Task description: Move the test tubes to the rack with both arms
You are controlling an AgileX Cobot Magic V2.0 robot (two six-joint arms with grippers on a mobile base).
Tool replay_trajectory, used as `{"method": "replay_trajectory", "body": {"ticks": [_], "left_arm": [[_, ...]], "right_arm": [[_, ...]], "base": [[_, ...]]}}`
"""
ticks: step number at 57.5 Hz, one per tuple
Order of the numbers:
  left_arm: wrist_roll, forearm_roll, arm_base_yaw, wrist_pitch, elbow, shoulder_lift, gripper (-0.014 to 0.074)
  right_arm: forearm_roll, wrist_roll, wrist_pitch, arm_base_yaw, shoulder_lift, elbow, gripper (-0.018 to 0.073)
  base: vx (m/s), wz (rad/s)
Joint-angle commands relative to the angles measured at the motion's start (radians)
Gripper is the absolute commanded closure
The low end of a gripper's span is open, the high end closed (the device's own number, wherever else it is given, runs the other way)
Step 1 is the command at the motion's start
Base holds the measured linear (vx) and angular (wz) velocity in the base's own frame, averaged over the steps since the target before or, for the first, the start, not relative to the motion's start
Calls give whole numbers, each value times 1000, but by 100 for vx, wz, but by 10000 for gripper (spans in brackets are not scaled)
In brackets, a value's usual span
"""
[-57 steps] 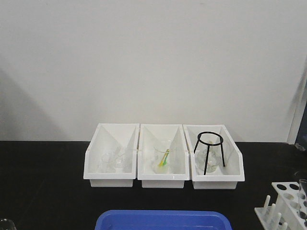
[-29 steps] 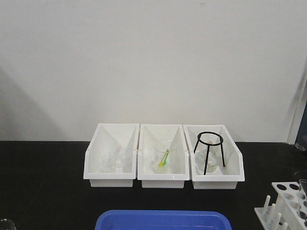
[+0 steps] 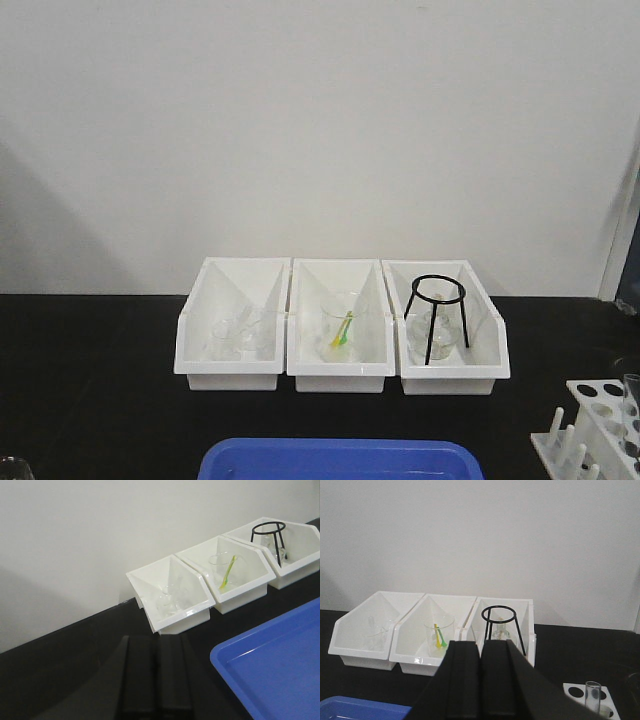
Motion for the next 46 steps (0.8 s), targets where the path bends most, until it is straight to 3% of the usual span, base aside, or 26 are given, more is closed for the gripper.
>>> {"method": "replay_trajectory", "body": {"ticks": [1, 9, 14, 24, 34, 46], "left_arm": [[91, -147, 69, -159, 66, -40, 617], [221, -367, 178, -228, 237, -115, 617], [235, -427, 218, -285, 342, -154, 617], [185, -427, 241, -398, 523, -276, 617], [193, -345, 241, -241, 525, -433, 617], [186, -338, 241, -213, 525, -449, 617]], "right_arm": [[-9, -5, -85, 0, 5, -35, 564], [-9, -5, -85, 0, 5, -35, 564], [-9, -5, -85, 0, 5, -35, 564], [-9, -5, -85, 0, 5, -35, 564], [-9, -5, -85, 0, 5, -35, 564], [-9, -5, -82, 0, 3, -35, 564]], "base": [[0, 0], [0, 0], [0, 0], [0, 0], [0, 0], [0, 0]]}}
